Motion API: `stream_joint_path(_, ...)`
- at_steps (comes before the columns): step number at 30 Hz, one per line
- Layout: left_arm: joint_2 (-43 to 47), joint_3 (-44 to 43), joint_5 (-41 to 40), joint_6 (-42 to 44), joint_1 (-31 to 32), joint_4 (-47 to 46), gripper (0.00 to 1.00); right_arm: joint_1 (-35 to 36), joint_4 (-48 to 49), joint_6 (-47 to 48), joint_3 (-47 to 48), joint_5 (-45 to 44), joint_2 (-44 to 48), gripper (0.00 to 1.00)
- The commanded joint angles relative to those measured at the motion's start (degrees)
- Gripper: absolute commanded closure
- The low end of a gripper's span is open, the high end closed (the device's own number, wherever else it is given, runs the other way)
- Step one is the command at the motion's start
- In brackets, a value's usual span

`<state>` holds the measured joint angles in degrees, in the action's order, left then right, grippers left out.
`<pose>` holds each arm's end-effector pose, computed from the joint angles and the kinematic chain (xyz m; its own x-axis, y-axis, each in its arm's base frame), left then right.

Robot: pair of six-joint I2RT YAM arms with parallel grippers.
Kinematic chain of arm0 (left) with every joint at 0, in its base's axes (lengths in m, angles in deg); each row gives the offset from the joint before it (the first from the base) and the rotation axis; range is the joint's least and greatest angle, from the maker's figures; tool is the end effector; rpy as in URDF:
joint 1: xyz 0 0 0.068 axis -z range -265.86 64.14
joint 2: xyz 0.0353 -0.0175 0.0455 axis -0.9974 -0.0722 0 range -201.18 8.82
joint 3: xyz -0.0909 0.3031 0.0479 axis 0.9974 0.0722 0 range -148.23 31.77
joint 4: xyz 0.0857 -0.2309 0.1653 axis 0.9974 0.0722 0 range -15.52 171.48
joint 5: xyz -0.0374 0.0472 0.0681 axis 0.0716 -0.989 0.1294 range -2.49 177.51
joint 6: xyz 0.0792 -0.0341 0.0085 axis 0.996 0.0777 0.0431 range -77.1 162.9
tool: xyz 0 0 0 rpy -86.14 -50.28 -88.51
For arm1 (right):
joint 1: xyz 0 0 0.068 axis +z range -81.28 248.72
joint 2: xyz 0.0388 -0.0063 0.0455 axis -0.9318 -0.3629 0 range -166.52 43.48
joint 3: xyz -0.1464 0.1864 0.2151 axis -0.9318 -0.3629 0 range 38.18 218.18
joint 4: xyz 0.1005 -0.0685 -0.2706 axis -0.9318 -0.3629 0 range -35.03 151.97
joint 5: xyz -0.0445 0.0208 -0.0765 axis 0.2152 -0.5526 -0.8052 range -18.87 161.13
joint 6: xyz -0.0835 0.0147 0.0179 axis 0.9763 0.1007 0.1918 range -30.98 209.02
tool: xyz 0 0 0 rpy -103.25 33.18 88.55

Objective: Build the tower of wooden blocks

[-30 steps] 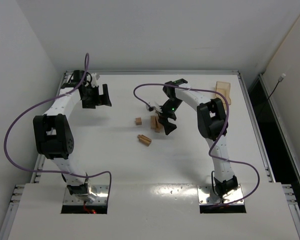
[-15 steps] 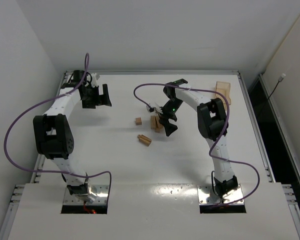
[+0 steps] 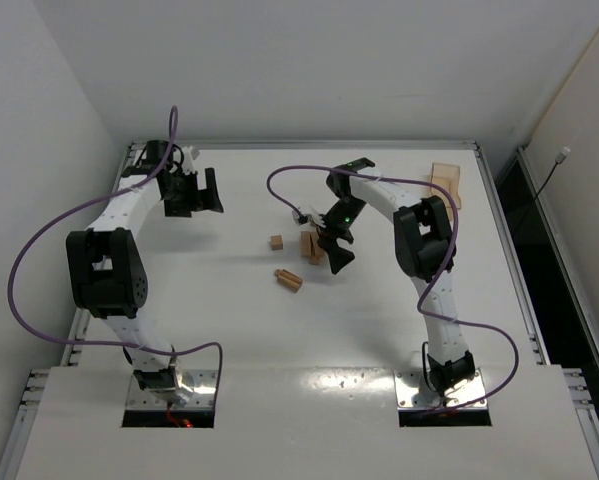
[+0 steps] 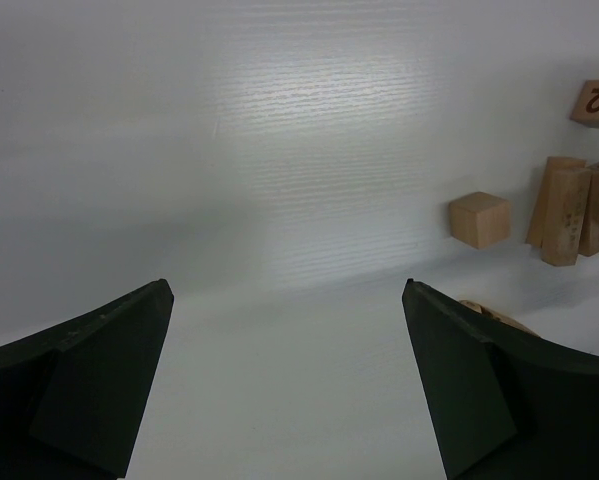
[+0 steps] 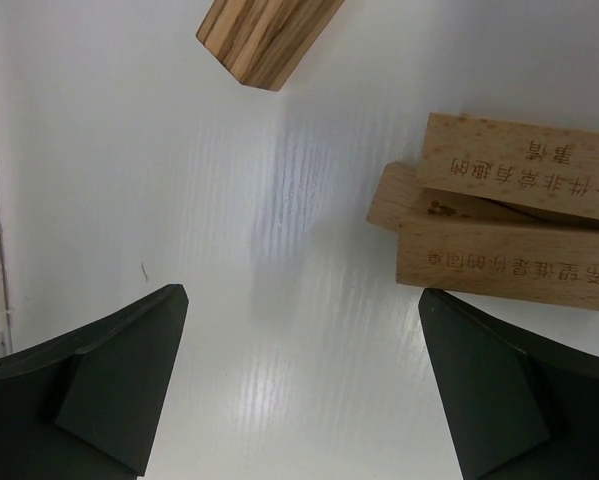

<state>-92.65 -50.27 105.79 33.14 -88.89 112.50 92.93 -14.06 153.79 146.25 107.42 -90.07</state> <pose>0.4479 -0.0002 0.2589 -0.8496 -0.2062 -0.4855 -0.0261 0.9357 -0.3518 0.4273 0.2418 0.1398 -0.1794 -0.8801 -0.4397 -0.9034 -0.0296 0.4278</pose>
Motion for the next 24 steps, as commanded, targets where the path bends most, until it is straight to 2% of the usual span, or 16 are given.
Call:
stream_joint_path(1,0.66,-0.14,1.14,-0.61,0.30,-1.37,0.00,0.40,-2.11,2.38,0.39,4.05,2.51,0.00)
stream_joint_path(24,0.13,-0.67,1.67,-0.61,0.30,-1.37,0.00,0.94,-2.63,2.90,-0.31,4.05,2.59,0.00)
